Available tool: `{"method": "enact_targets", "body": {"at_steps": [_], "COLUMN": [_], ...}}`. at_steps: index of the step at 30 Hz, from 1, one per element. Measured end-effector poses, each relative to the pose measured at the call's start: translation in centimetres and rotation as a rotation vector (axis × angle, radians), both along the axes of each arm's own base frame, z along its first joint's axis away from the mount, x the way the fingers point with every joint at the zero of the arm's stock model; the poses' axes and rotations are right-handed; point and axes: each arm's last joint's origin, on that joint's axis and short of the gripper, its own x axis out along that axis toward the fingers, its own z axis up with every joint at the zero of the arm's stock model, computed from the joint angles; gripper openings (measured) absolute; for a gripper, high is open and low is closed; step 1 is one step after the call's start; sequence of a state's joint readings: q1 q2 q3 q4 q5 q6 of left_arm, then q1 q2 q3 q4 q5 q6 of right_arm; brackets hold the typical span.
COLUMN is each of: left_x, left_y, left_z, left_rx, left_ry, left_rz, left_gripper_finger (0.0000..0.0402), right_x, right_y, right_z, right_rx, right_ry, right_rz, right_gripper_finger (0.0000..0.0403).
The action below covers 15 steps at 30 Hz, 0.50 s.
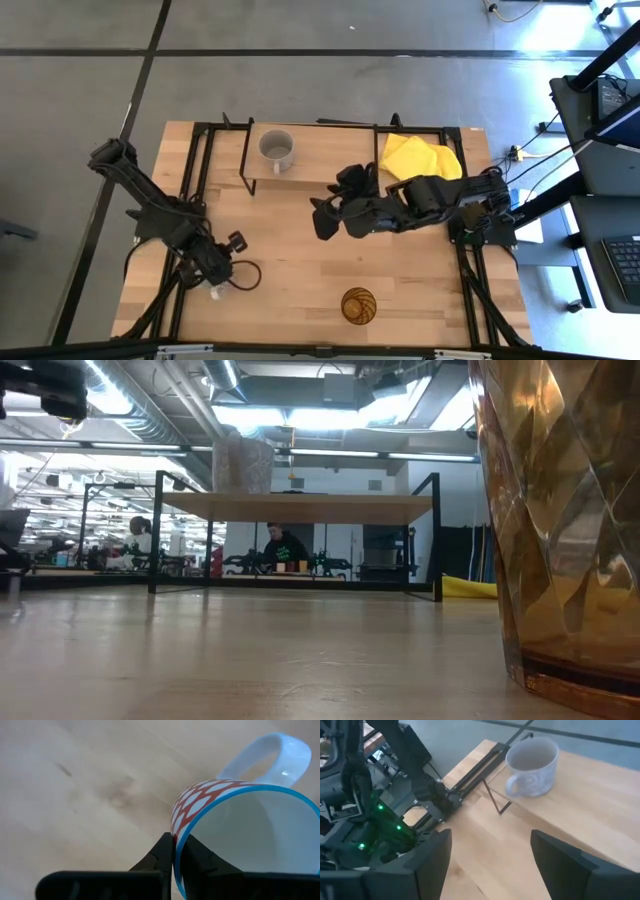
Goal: Stack small to large cups/mugs on shelf
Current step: Put the red and white mug on the shelf
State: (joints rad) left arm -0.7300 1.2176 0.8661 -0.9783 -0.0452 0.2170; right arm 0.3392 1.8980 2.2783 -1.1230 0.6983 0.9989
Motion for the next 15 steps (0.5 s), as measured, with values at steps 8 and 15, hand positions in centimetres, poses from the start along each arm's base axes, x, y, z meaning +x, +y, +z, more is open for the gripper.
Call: {"method": "enact_targets", "body": {"at_steps": [8,15], "left_x": [0.2,0.6], "left_y": [-0.8,-1.2], "left_z": [-0.7,1.7], "left_rx": [0.047,0.035], "left_ry": [0.037,0.008], "left_rz": [-0.149,-0.148], "left_gripper_finger": [0.0013,0.0025], "right_x": [1.4,2.4], "right_y": [0.5,0.8], "right_z": [-2.5,-4.0], "right_rx": [0.047,0.065], "right_ry": [-0.013,-0.041], "right_rz": [-0.033,-0.026], "right_gripper_finger": [0.0272,0.0272]}}
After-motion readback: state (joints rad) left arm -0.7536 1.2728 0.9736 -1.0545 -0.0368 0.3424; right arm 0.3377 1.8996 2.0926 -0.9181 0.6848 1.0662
